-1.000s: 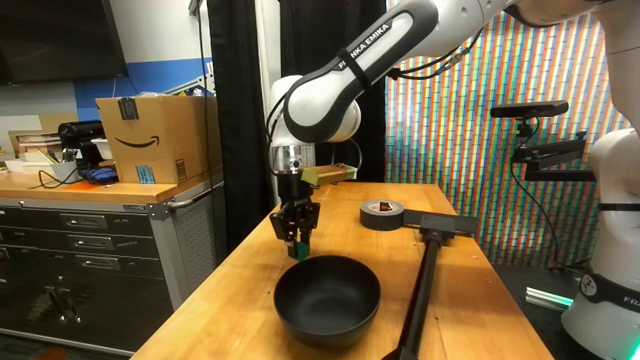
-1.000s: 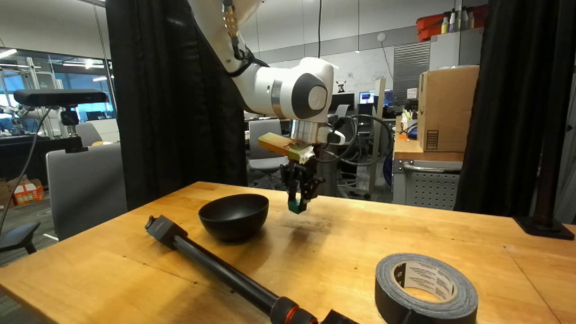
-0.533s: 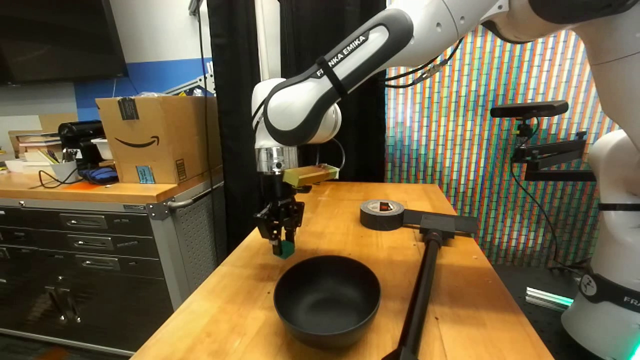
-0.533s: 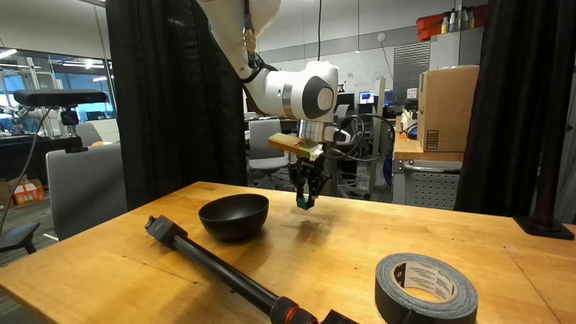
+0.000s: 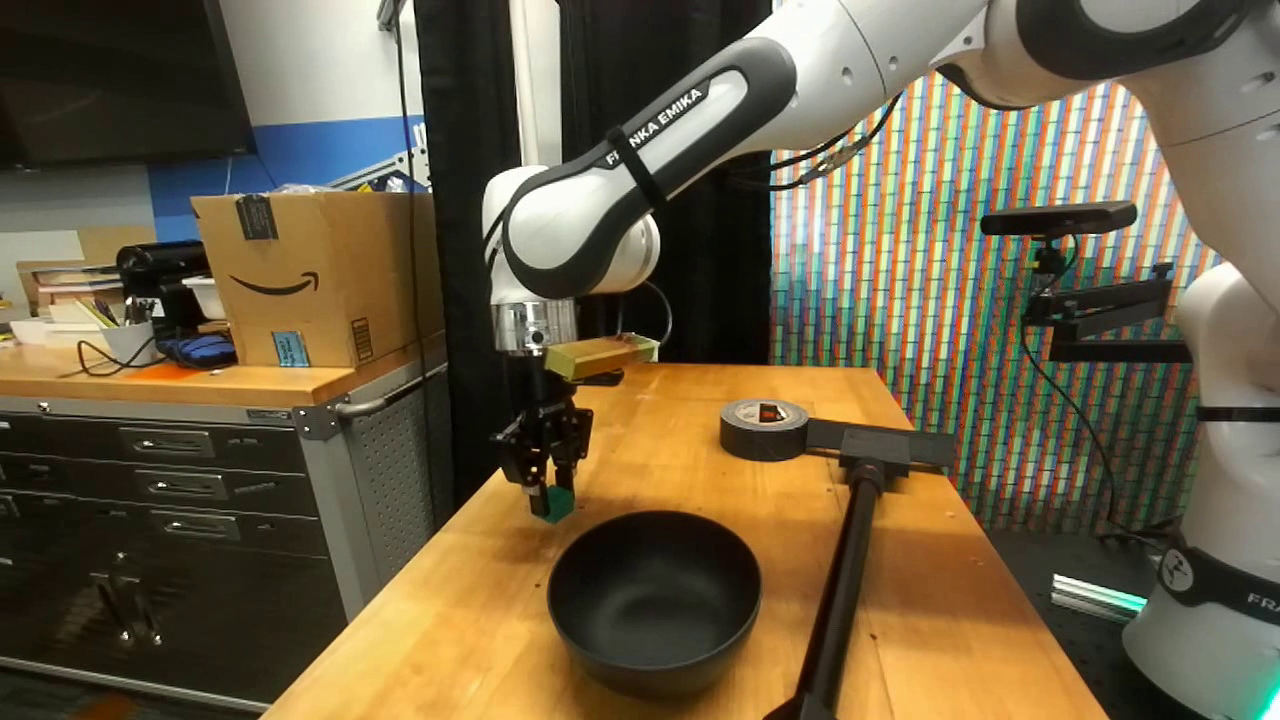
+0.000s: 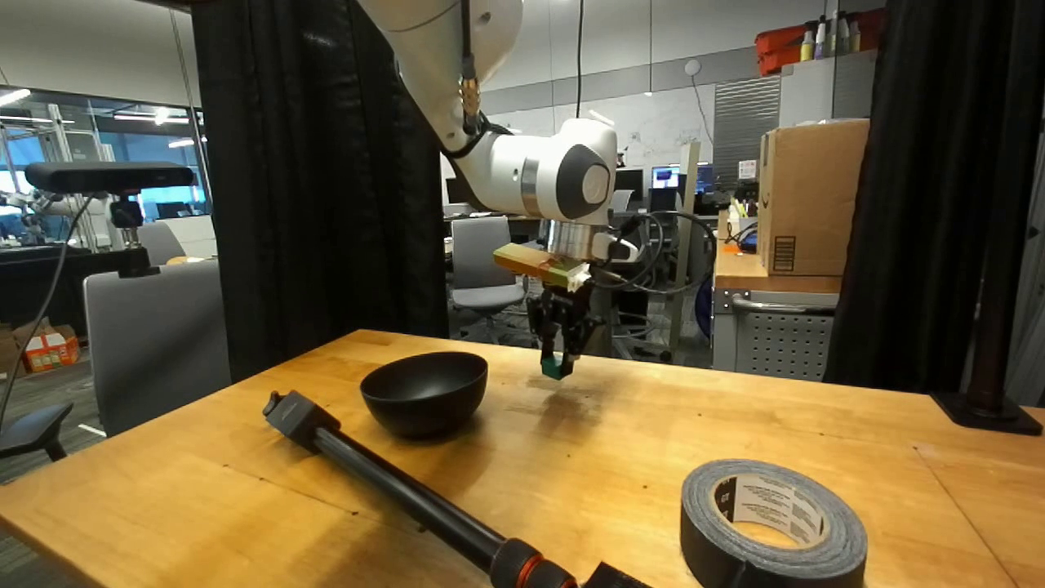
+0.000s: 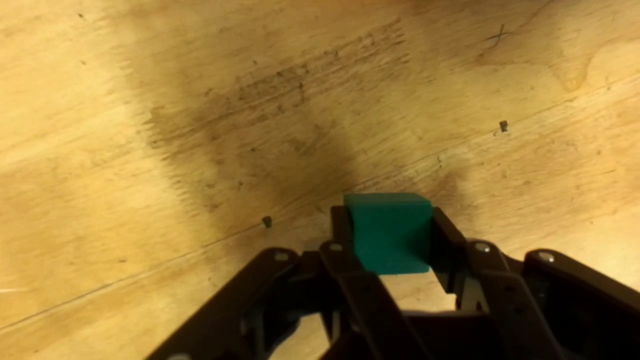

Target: Move the green block to the left

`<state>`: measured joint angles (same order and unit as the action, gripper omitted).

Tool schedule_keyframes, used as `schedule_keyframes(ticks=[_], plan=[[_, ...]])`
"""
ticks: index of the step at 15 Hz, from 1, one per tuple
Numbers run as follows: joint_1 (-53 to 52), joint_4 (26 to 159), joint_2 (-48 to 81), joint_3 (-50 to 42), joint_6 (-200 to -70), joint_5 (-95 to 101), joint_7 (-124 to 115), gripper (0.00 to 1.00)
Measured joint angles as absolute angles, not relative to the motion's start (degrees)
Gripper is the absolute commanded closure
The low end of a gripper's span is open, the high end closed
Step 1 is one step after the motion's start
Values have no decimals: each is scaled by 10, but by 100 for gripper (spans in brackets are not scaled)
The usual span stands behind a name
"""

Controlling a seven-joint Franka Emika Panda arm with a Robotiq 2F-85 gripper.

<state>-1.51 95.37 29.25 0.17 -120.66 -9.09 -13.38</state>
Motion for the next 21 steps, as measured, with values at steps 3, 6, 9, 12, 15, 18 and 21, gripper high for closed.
schedule_keyframes(ticks=[3, 6, 9, 12, 15, 18, 21], plan=[[-16, 943, 299, 2, -1202, -91, -138, 84], [-16, 937, 302, 2, -1196, -91, -144, 84], [-16, 933, 303, 2, -1192, -91, -149, 84], [-16, 931, 303, 2, -1185, -91, -154, 84], [-16, 928, 303, 5, -1185, -103, -156, 84], [-16, 926, 303, 6, -1186, -110, -156, 84], [-16, 924, 303, 6, -1188, -116, -156, 84]])
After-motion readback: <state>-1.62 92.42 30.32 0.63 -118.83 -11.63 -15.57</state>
